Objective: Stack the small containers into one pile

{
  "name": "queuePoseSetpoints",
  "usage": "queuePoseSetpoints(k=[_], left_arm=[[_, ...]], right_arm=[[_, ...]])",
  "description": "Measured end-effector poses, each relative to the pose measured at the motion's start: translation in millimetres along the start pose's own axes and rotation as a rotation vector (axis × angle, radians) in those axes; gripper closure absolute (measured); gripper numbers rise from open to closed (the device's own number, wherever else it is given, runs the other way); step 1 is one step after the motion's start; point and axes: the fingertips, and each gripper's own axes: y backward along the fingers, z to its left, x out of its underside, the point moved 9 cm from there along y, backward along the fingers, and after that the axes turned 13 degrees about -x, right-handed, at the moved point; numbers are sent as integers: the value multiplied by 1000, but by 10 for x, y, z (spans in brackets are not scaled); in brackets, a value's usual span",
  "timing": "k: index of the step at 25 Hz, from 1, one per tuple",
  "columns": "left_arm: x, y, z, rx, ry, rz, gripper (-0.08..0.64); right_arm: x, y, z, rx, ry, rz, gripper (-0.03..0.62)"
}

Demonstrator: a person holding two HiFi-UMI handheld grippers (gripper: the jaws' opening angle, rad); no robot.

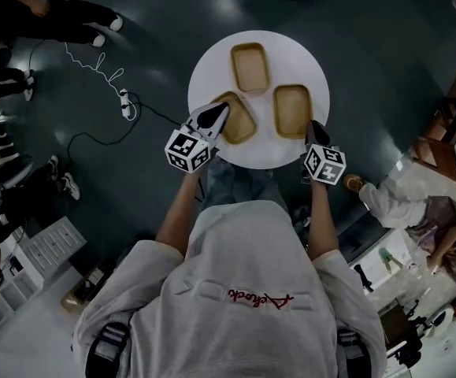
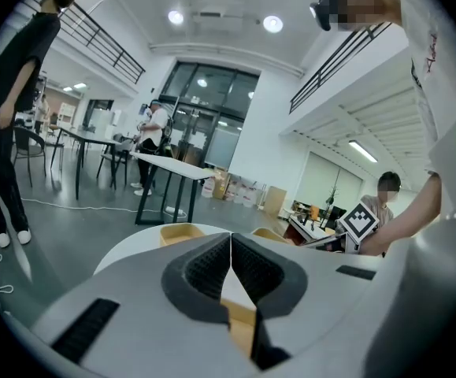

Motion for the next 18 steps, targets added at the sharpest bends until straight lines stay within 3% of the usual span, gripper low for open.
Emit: queuePoseSetpoints(k=[8,18], left_arm=[[-108,205,72,-60,10,-41,549],[-133,693,358,-210,53,-104,549]], right_arm=[[-278,-146,244,-87,68,-17,560],[-484,-572,810,-260,181,28,560]])
